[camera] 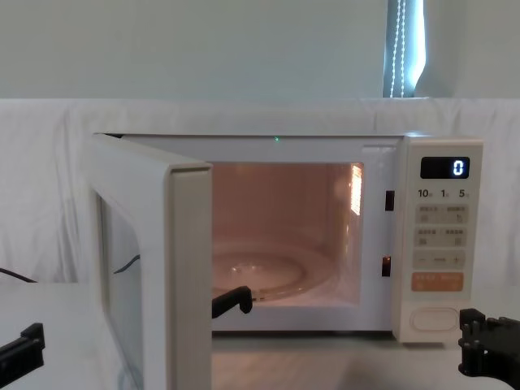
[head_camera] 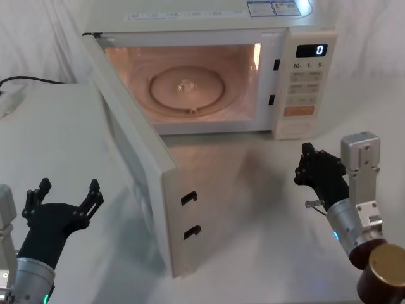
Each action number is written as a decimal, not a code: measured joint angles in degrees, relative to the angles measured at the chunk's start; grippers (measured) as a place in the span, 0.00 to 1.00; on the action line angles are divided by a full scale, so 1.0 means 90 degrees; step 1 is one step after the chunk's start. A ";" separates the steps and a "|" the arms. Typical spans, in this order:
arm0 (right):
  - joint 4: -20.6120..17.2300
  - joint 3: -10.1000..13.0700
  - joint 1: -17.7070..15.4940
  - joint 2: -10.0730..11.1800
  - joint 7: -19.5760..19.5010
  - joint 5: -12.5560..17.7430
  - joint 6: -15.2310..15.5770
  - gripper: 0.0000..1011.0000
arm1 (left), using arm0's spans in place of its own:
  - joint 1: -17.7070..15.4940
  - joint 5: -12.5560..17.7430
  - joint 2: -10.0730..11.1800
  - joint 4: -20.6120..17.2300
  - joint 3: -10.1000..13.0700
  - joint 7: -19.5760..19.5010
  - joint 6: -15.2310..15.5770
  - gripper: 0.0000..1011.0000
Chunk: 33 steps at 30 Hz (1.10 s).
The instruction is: Press the button to open the microwave door with one hand; close the microwave door with the other hand.
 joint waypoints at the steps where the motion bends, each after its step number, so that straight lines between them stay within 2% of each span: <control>1: -0.0019 0.0004 -0.0021 -0.0011 -0.0003 0.0000 -0.0014 0.00 | 0.0000 0.0000 0.0000 0.0000 0.0000 0.0000 0.0000 0.99; 14: -0.0151 0.0063 -0.0216 -0.0147 0.0029 0.0077 -0.0214 0.00 | 0.0000 0.0000 0.0000 0.0000 0.0000 0.0000 0.0000 0.99; 33: -0.0145 0.0063 -0.0209 -0.0141 0.0030 0.0078 -0.0199 0.00 | 0.0000 0.0000 0.0000 0.0000 0.0000 0.0000 0.0000 0.99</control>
